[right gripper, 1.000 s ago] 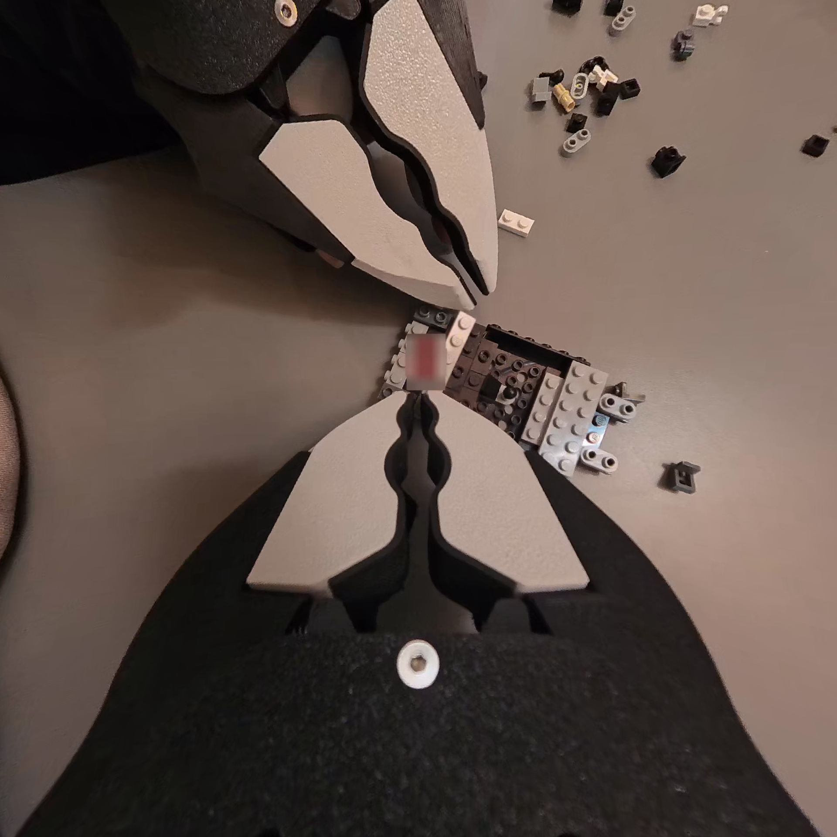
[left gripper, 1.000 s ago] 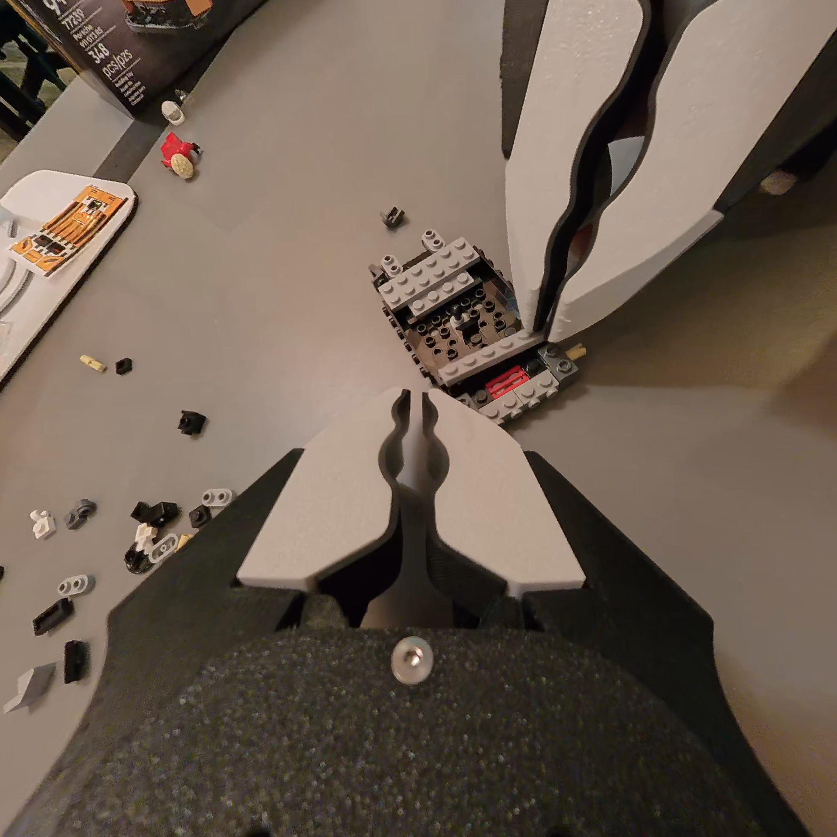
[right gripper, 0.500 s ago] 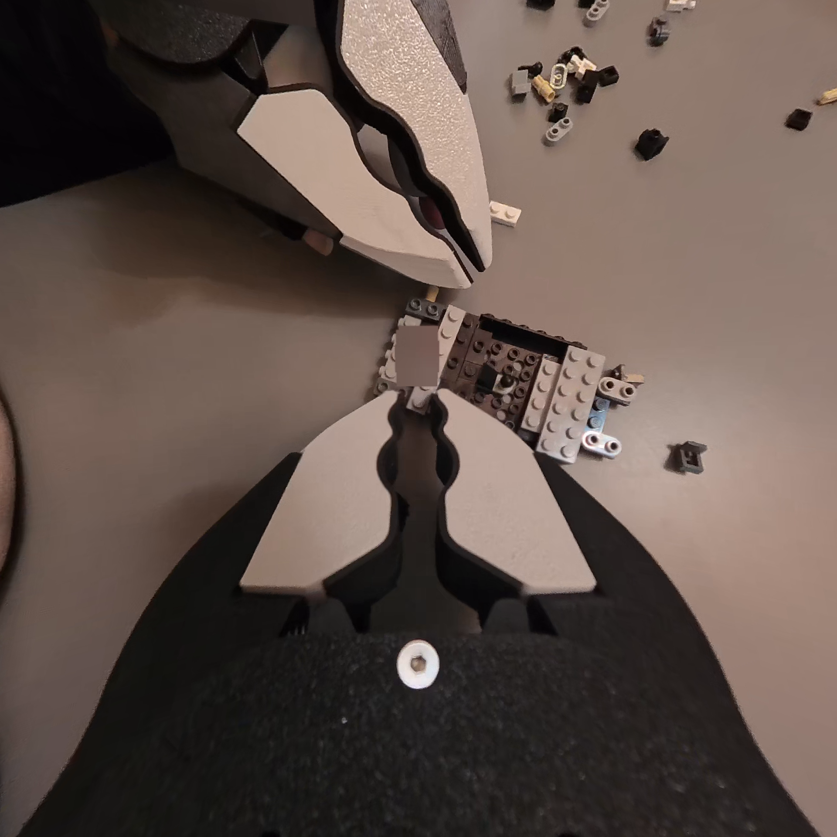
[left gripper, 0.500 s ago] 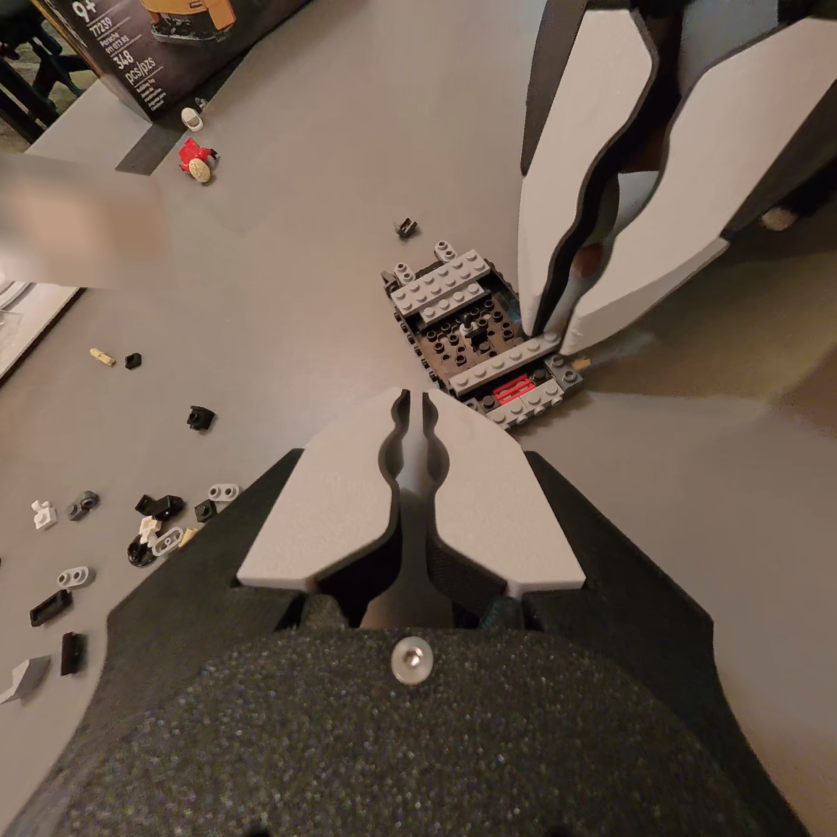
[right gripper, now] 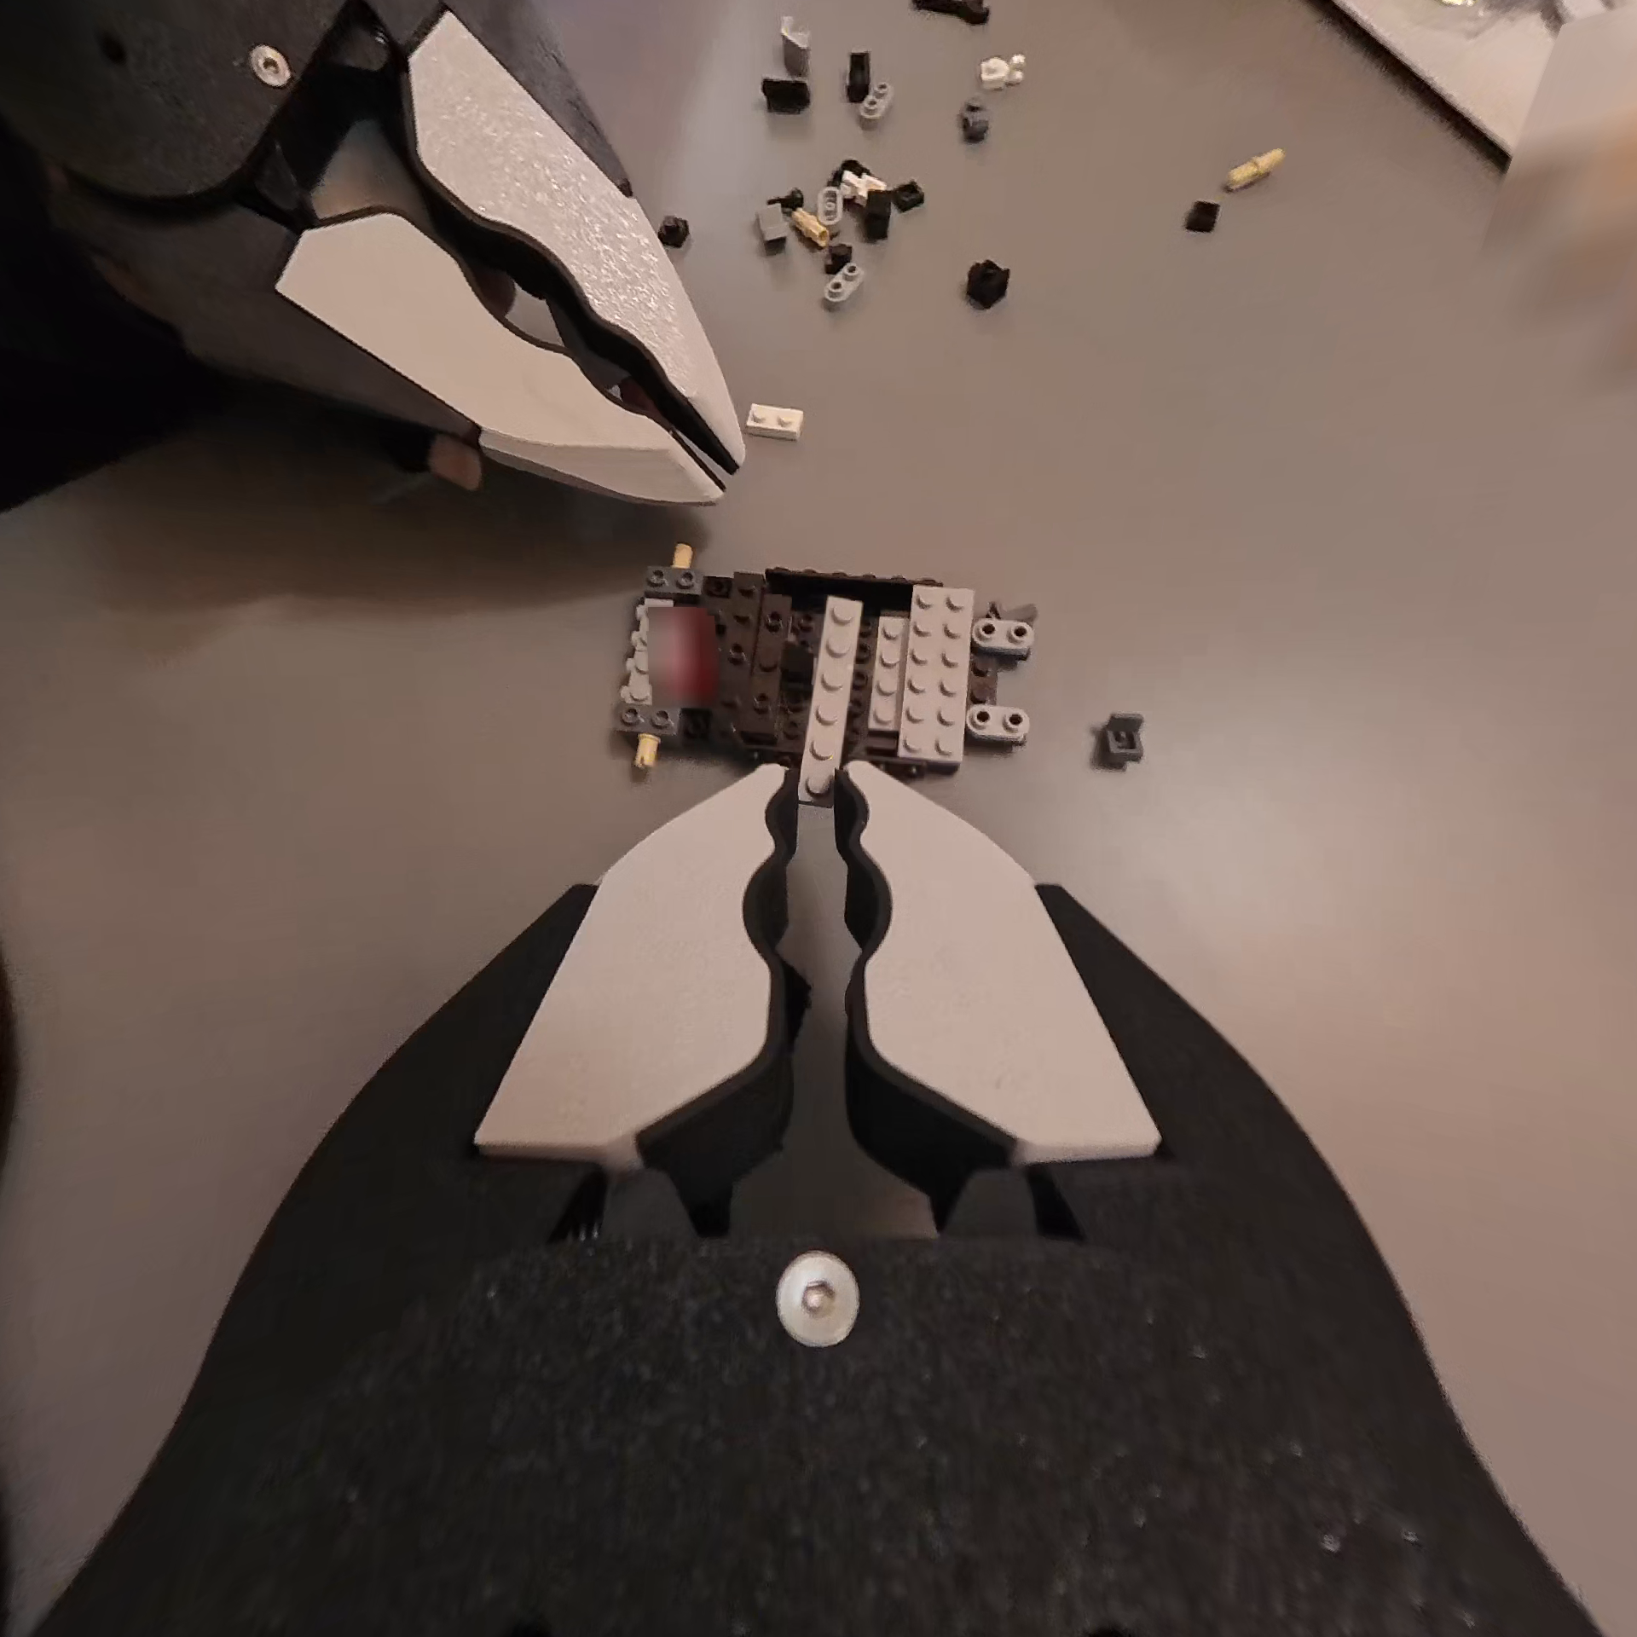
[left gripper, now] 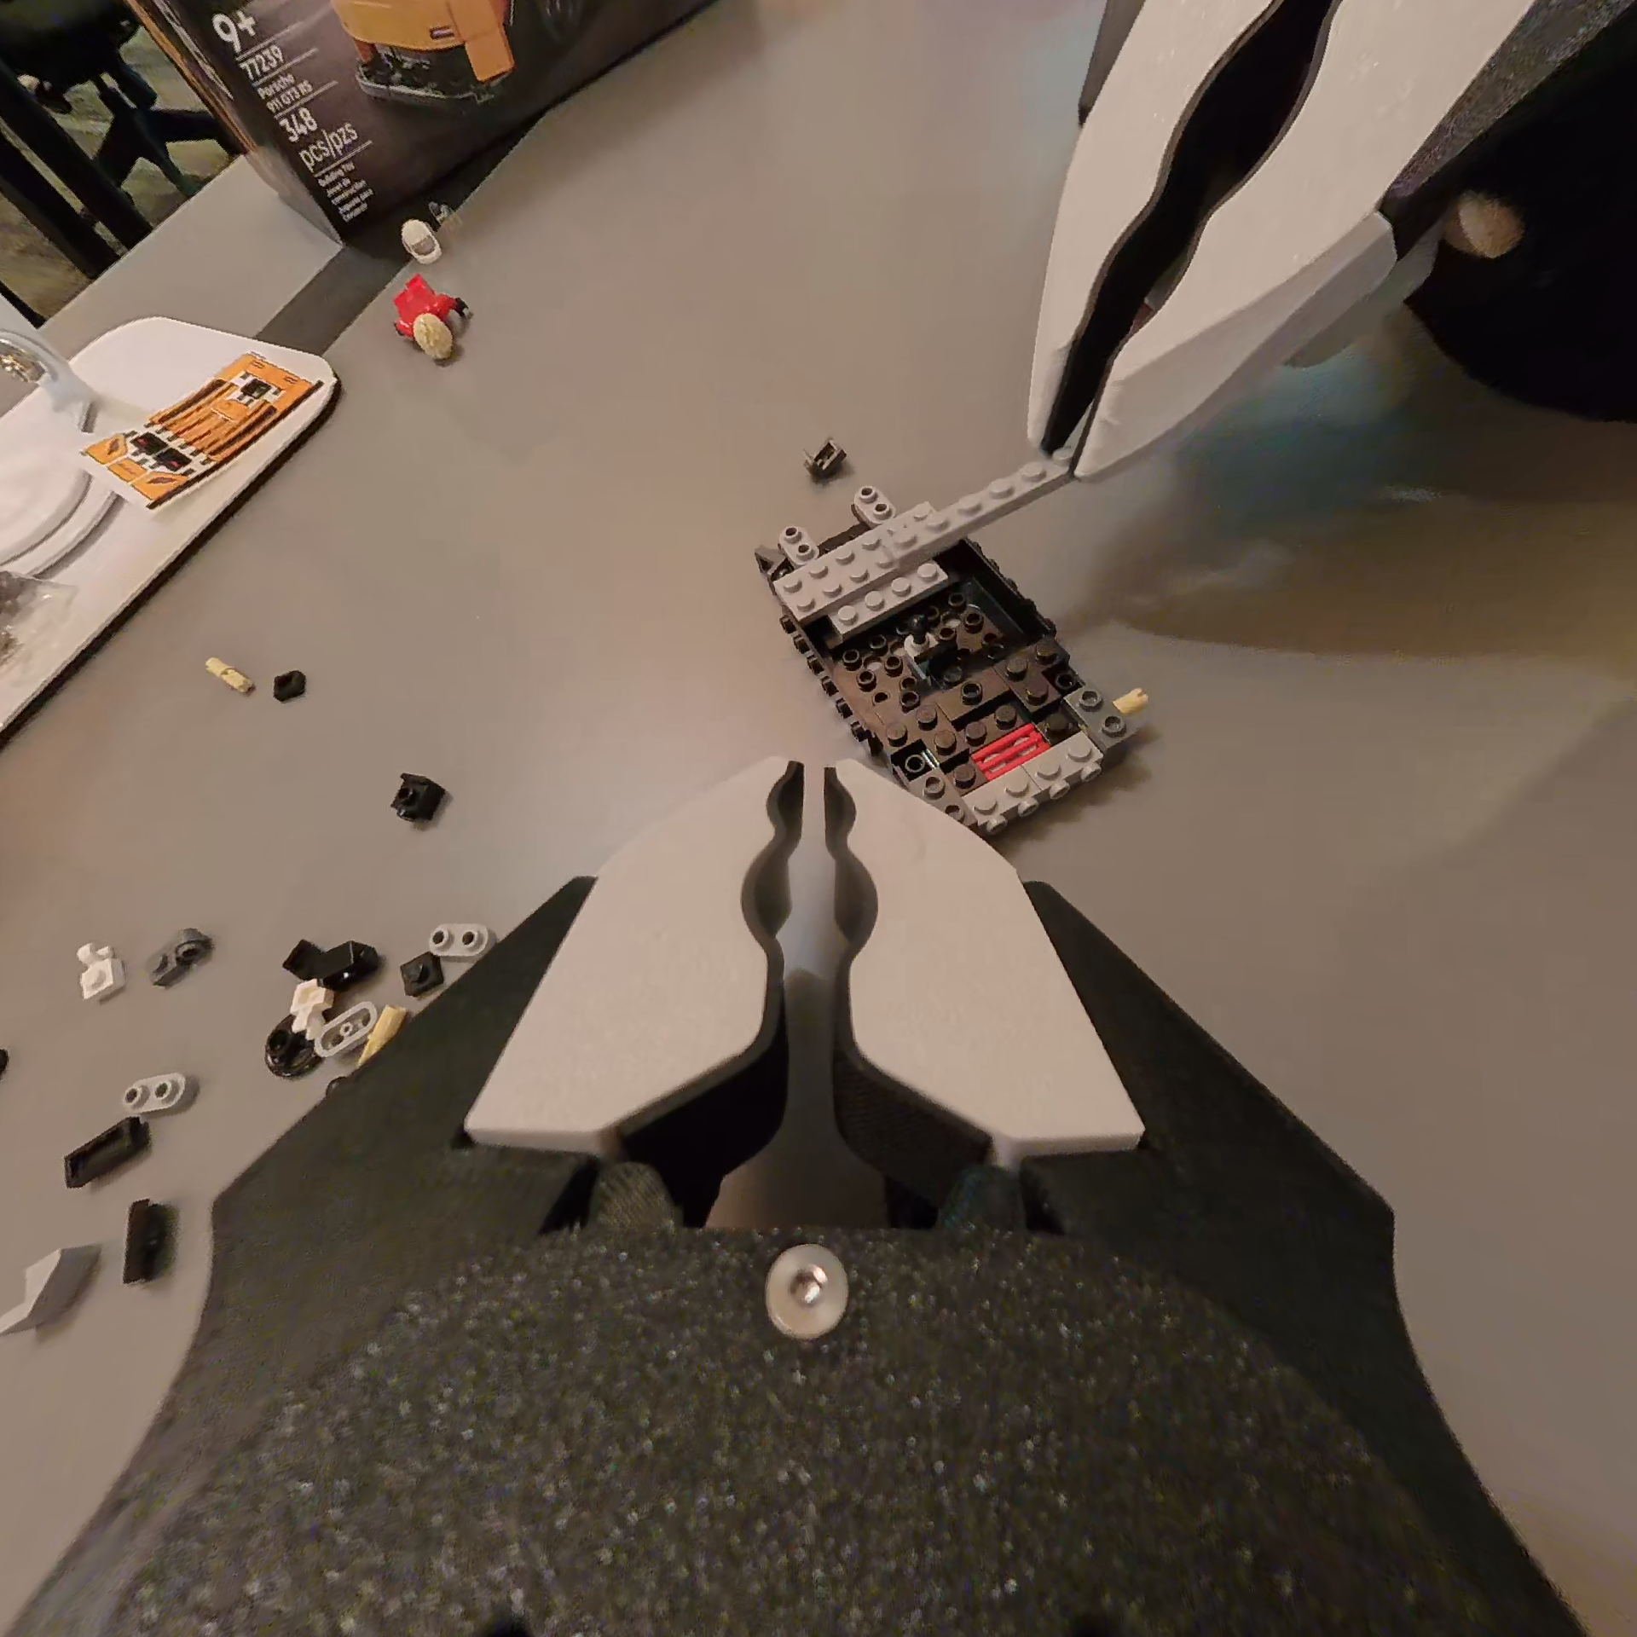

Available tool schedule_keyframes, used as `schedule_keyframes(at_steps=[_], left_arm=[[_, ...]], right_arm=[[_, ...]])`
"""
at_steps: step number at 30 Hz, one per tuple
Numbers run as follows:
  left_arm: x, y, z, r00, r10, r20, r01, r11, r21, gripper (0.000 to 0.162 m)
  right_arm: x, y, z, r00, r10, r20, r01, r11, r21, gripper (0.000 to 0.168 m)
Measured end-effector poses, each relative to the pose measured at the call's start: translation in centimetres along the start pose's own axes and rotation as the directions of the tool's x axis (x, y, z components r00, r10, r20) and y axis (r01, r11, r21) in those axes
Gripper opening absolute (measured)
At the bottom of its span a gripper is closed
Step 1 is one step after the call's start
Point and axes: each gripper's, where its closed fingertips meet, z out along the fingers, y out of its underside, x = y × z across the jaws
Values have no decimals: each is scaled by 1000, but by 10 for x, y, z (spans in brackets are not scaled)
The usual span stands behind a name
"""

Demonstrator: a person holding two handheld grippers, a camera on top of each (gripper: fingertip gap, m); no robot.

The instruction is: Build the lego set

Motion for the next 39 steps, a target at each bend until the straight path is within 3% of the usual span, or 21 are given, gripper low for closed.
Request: schedule_keyframes(at_steps=[39], left_arm=[[2,1,-1,1000,7,-5,-7,1000,-5,3]], right_arm=[[-32,1,29,999,-24,46,27,998,-48,7]])
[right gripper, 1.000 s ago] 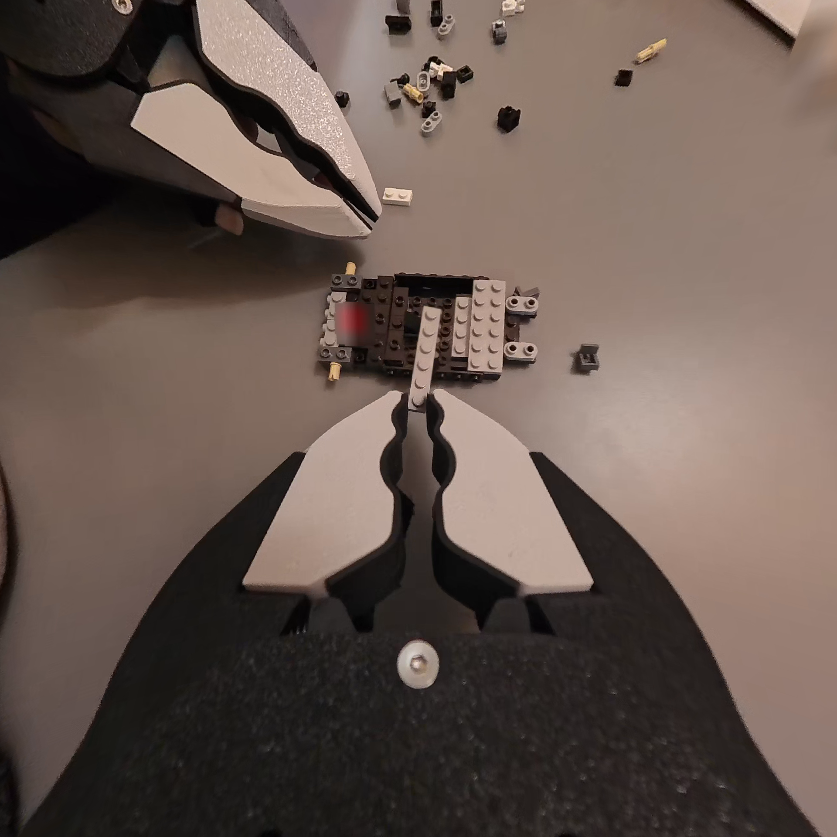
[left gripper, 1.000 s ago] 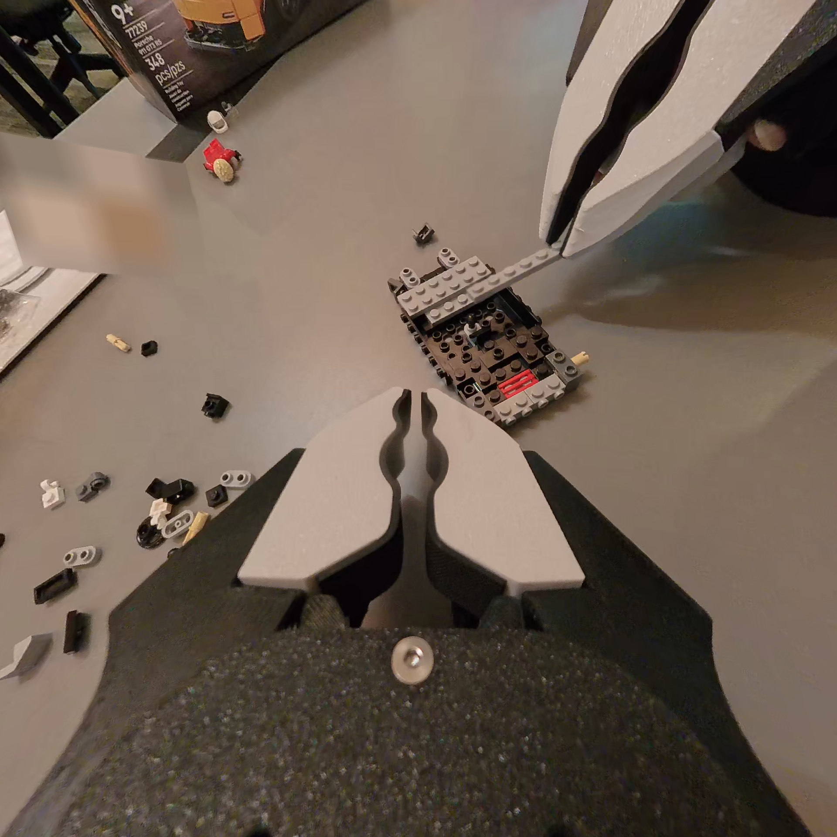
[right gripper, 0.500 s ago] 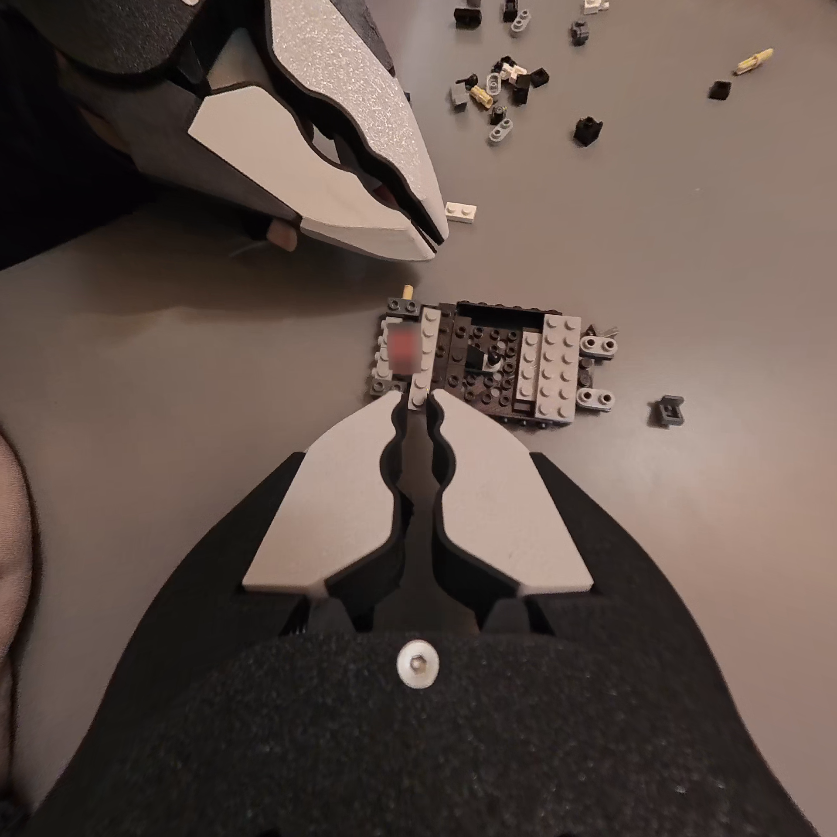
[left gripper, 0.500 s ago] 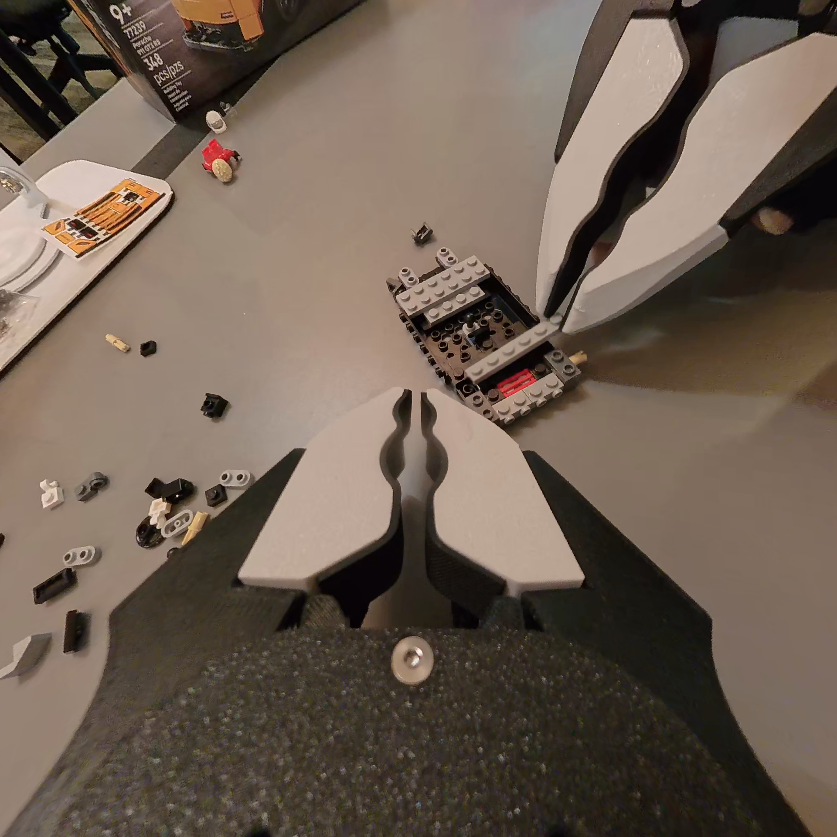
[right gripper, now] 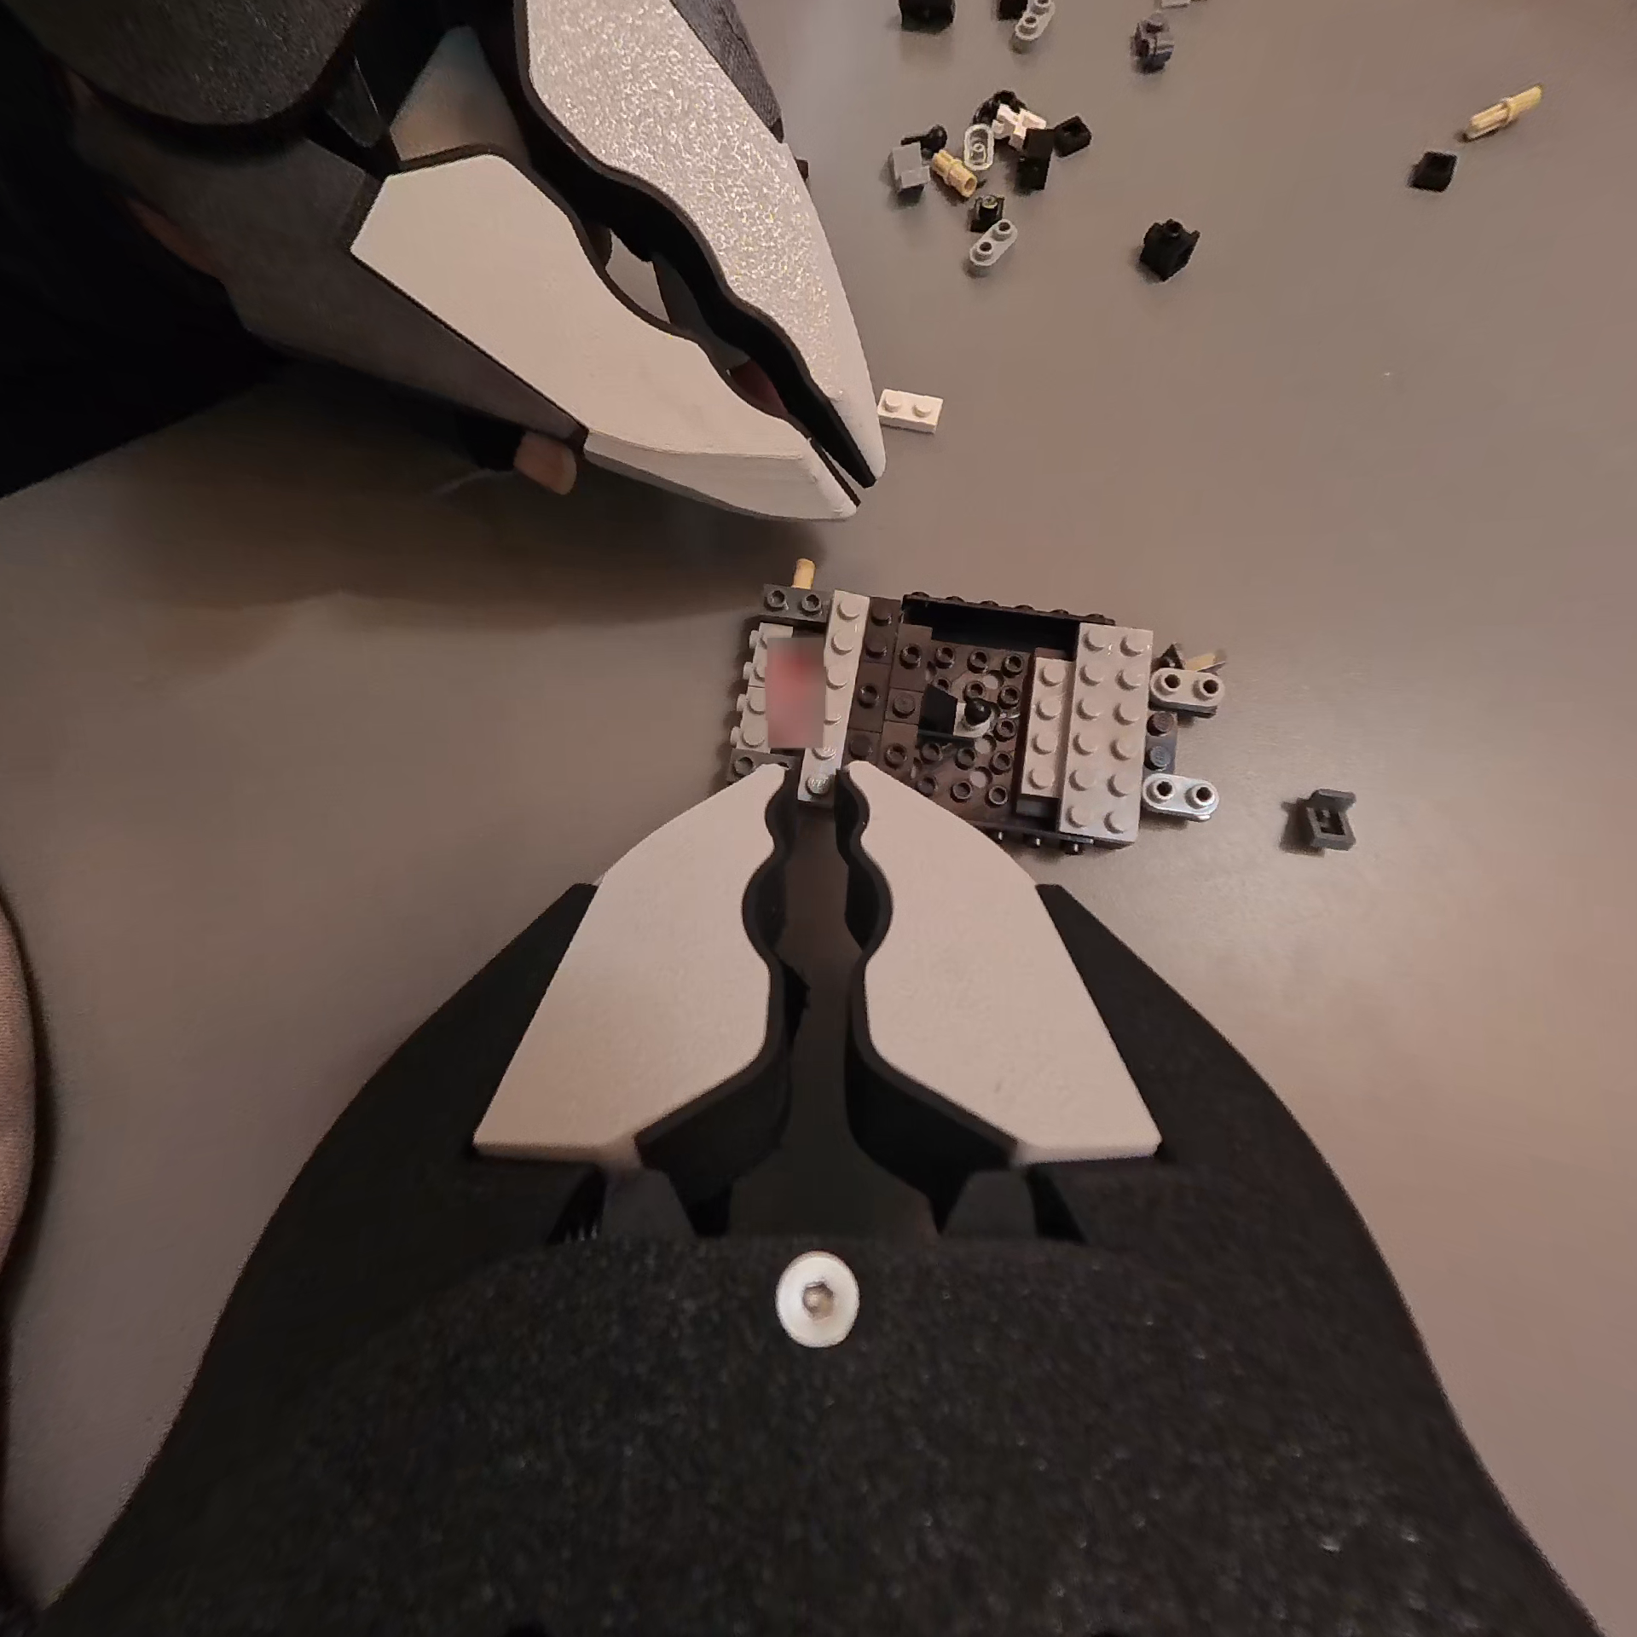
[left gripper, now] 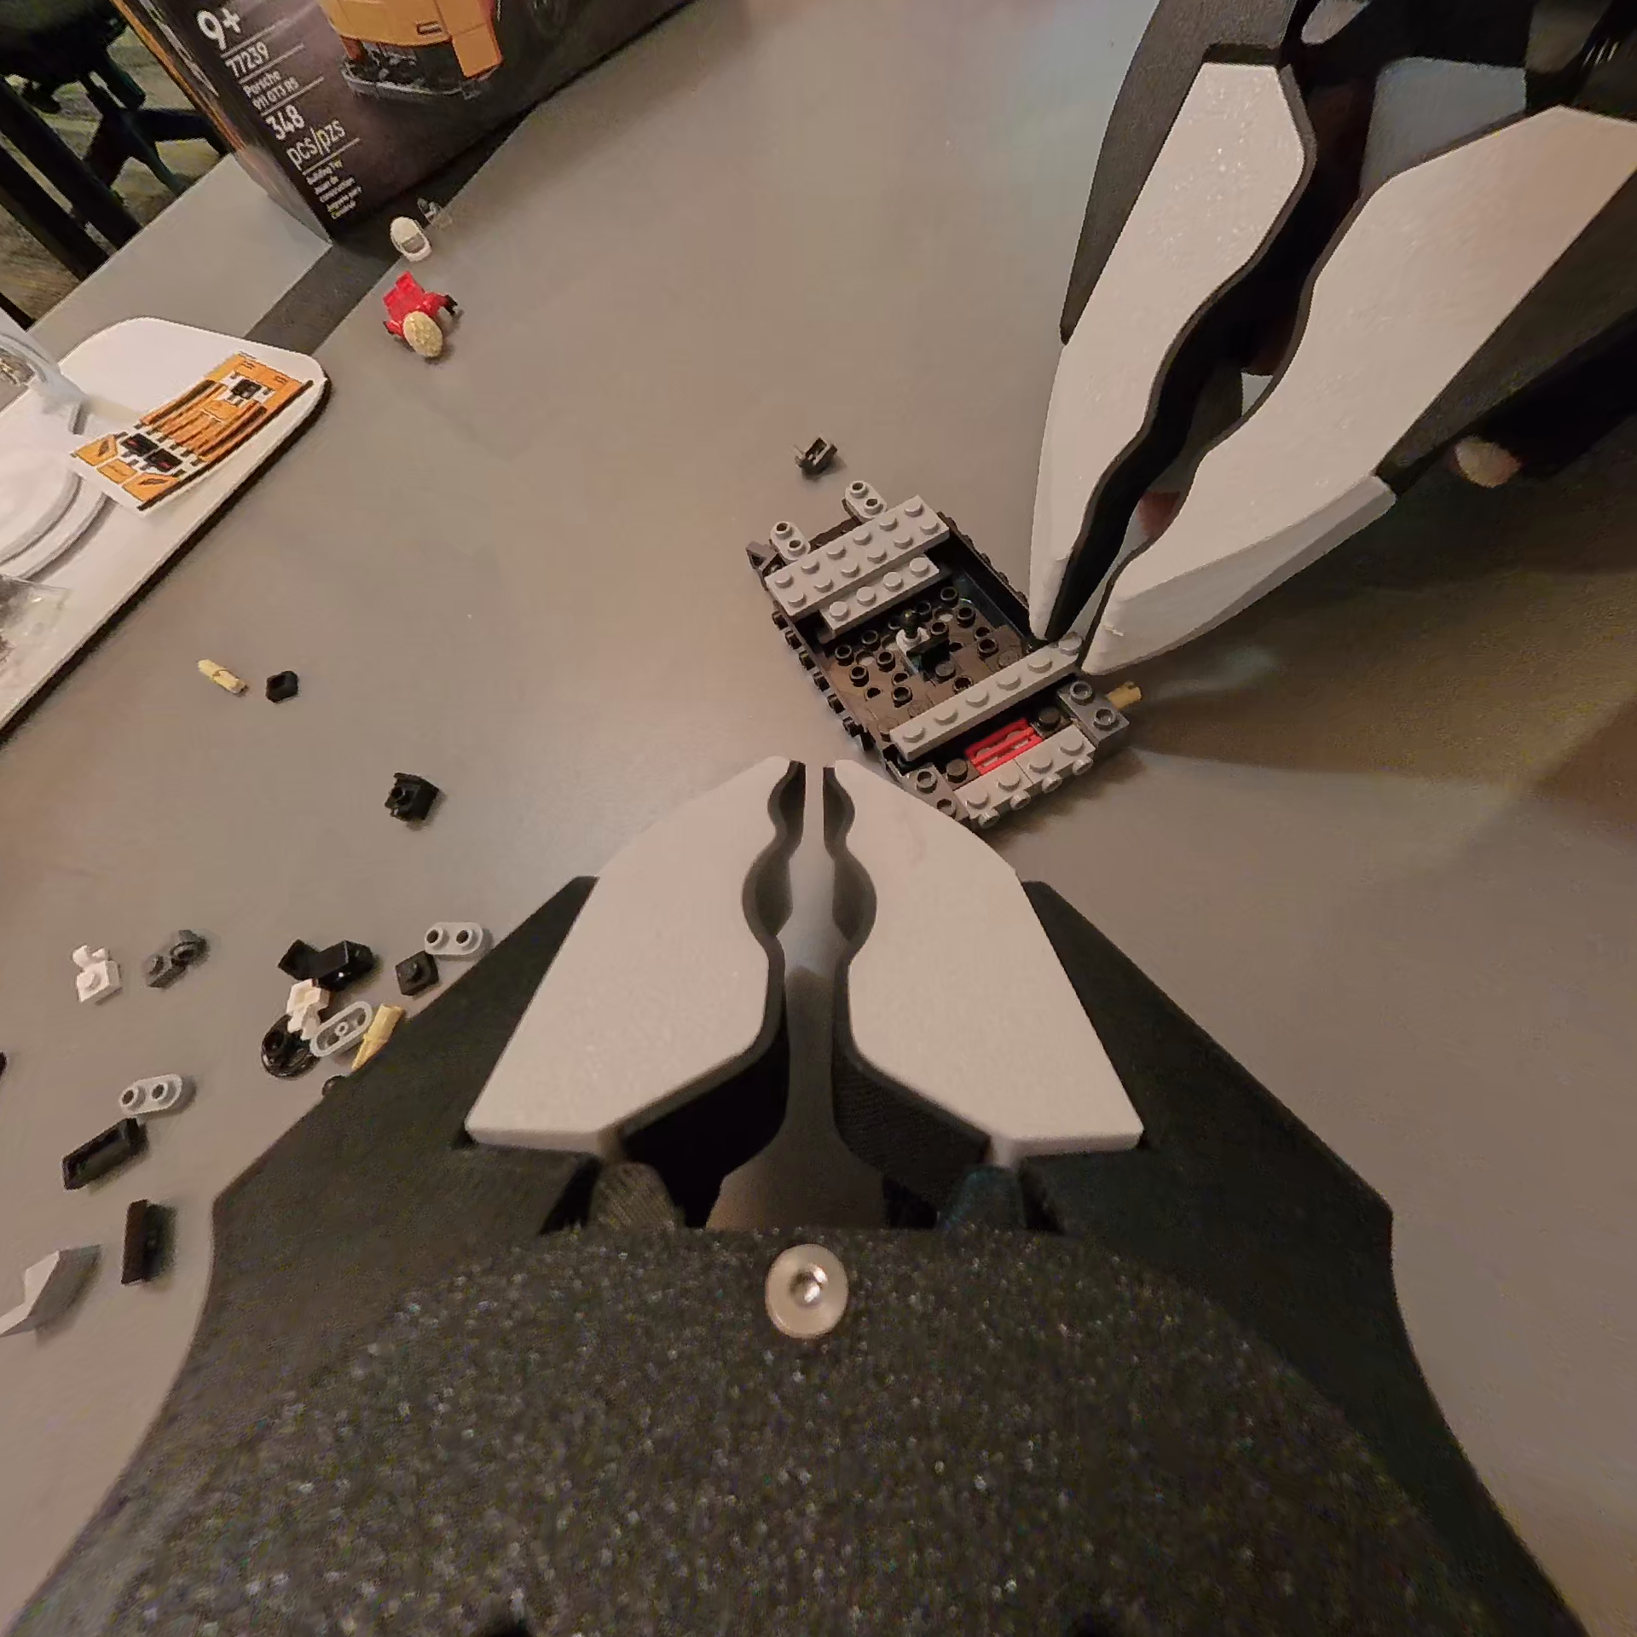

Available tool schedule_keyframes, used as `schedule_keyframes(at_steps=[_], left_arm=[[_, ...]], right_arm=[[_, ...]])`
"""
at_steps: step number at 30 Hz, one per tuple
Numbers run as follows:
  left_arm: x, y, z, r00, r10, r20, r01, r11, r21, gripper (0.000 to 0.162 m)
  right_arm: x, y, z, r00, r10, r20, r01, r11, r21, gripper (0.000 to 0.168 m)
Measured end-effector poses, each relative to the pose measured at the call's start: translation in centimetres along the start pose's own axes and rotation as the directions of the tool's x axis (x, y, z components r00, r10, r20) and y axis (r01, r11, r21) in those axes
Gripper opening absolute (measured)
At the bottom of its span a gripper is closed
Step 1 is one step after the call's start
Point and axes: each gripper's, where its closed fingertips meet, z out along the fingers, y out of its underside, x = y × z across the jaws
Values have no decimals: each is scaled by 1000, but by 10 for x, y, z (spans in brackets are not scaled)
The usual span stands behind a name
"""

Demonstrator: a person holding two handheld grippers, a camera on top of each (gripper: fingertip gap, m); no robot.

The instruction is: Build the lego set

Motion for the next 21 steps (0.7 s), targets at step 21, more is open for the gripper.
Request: schedule_keyframes(at_steps=[21], left_arm=[[-1,-2,-1,1000,-4,6,4,1000,13,2]], right_arm=[[1,-3,0,1000,-31,-1,31,999,34,8]])
